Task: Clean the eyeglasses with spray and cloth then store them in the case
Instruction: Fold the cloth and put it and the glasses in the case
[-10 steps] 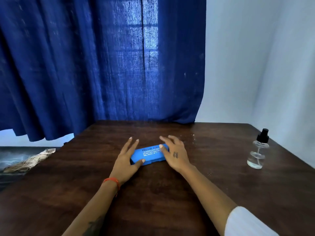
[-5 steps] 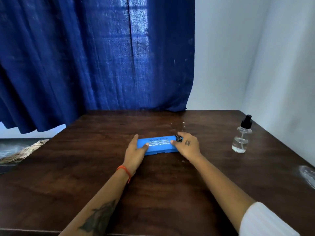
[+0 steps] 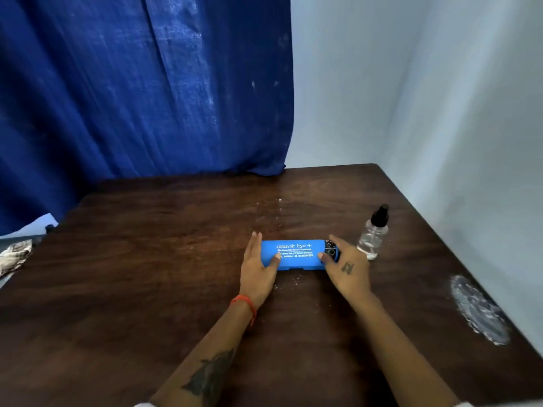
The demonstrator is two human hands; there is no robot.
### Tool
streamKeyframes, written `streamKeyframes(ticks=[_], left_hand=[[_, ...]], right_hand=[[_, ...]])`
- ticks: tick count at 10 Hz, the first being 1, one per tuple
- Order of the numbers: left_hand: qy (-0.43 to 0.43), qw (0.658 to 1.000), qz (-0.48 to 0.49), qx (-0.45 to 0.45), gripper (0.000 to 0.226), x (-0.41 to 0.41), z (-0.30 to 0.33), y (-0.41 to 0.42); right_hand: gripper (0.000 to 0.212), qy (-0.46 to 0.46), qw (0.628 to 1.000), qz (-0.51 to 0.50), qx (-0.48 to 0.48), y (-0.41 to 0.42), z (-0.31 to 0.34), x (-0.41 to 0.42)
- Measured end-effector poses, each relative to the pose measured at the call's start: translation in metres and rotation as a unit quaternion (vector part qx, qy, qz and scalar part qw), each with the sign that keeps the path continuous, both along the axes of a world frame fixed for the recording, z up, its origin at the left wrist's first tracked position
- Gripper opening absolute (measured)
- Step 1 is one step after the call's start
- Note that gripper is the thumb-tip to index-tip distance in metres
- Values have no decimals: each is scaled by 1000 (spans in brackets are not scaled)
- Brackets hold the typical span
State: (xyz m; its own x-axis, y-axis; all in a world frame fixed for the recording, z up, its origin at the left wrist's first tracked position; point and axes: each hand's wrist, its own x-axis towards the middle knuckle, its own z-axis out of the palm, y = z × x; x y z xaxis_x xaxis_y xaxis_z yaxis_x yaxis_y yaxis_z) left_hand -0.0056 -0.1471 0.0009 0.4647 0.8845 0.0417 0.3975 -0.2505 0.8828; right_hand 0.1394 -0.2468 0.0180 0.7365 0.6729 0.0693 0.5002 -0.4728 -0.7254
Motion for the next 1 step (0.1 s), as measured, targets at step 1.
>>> streamKeyframes(ticks=[1], left_hand=[[47,999,-13,5,68,-3,8,-6]], right_hand=[[54,-15,999,16,-26,-1,6,-8]])
